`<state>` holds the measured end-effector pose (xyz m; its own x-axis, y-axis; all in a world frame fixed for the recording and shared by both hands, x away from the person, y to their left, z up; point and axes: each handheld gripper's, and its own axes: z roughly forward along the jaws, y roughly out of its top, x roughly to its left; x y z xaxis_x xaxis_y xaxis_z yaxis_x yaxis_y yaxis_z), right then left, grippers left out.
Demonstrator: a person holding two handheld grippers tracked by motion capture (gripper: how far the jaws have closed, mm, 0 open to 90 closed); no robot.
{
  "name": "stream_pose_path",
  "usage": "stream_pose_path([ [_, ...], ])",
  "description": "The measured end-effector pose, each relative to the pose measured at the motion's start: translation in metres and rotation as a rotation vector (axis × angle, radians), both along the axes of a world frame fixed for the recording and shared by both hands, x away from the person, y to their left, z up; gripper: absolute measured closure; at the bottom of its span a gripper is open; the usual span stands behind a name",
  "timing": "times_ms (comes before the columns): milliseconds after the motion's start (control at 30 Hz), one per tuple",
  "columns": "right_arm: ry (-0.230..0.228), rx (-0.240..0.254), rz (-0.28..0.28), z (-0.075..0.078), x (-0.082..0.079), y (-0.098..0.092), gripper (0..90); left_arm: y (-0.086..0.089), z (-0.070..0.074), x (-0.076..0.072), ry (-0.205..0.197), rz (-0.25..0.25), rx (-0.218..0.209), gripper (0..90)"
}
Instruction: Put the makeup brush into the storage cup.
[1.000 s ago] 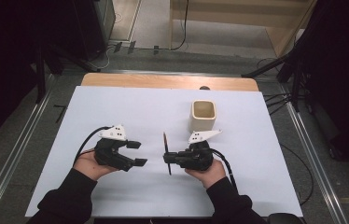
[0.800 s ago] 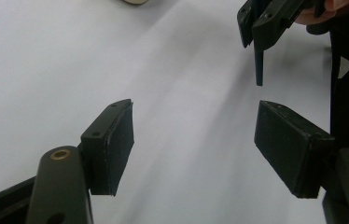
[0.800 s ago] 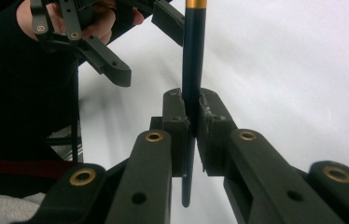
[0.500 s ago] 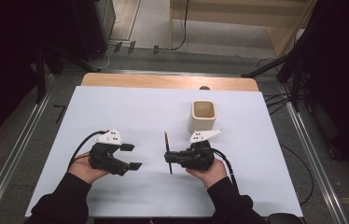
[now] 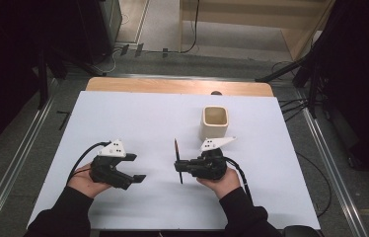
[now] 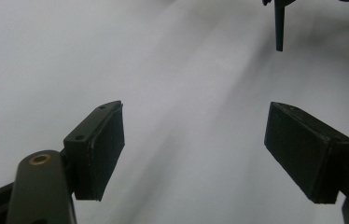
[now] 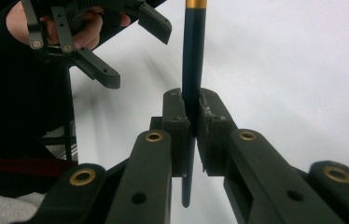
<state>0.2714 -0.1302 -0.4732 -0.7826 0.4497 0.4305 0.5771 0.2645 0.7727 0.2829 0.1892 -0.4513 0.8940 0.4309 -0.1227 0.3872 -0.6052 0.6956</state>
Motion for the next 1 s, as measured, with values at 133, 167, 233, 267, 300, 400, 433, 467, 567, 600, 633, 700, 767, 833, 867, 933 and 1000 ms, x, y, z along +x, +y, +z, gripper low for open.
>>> stream_pose_path([
  [133, 0.002, -0.003, -0.004, 0.0, 0.0, -0.001, 83.8, 0.003, -0.001, -0.002, -0.003, 0.009, 0.007, 20.5],
  [167, 0.0, -0.005, -0.006, 0.001, 0.0, -0.001, 83.8, 0.004, -0.001, -0.003, -0.004, 0.012, 0.004, 20.5],
  [233, -0.003, -0.009, -0.01, 0.001, 0.001, -0.002, 83.8, 0.005, -0.001, -0.003, -0.005, 0.014, 0.006, 20.4],
  [267, -0.004, -0.01, -0.011, 0.002, 0.001, -0.002, 83.8, 0.006, -0.001, -0.004, -0.005, 0.017, 0.006, 20.3],
  [300, -0.003, -0.009, -0.014, 0.002, 0.001, -0.003, 83.8, 0.007, -0.001, -0.005, -0.005, 0.018, 0.008, 20.3],
  [400, -0.008, -0.007, -0.024, 0.004, 0.002, -0.006, 83.8, 0.008, -0.001, -0.006, -0.008, 0.022, 0.011, 20.3],
  [433, -0.01, -0.008, -0.027, 0.004, 0.002, -0.006, 83.8, 0.009, -0.001, -0.007, -0.008, 0.025, 0.016, 20.3],
  [467, -0.013, -0.008, -0.029, 0.005, 0.003, -0.007, 83.8, 0.009, -0.001, -0.007, -0.006, 0.025, 0.015, 20.3],
  [567, -0.018, -0.017, -0.039, 0.007, 0.004, -0.009, 83.8, 0.01, -0.001, -0.008, -0.006, 0.026, 0.014, 20.2],
  [600, -0.023, -0.018, -0.044, 0.008, 0.004, -0.009, 83.8, 0.01, -0.001, -0.008, -0.006, 0.029, 0.011, 20.2],
  [633, -0.023, -0.014, -0.047, 0.01, 0.005, -0.01, 83.8, 0.01, -0.001, -0.008, -0.006, 0.029, 0.011, 20.1],
  [700, -0.028, -0.02, -0.049, 0.011, 0.006, -0.011, 83.8, 0.011, -0.002, -0.008, -0.006, 0.031, 0.01, 20.1],
  [767, -0.036, -0.027, -0.055, 0.014, 0.006, -0.012, 83.8, 0.011, -0.002, -0.007, -0.006, 0.033, 0.01, 20.1],
  [833, -0.047, -0.033, -0.057, 0.016, 0.007, -0.013, 83.8, 0.011, -0.002, -0.007, -0.005, 0.031, 0.012, 20.1],
  [867, -0.051, -0.032, -0.058, 0.017, 0.007, -0.013, 83.8, 0.011, -0.002, -0.007, -0.005, 0.031, 0.011, 20.0],
  [933, -0.059, -0.038, -0.062, 0.019, 0.008, -0.014, 83.8, 0.011, -0.002, -0.007, -0.003, 0.03, 0.009, 20.0],
  [1000, -0.064, -0.044, -0.067, 0.022, 0.008, -0.015, 83.8, 0.011, -0.002, -0.007, -0.003, 0.03, 0.009, 19.9],
])
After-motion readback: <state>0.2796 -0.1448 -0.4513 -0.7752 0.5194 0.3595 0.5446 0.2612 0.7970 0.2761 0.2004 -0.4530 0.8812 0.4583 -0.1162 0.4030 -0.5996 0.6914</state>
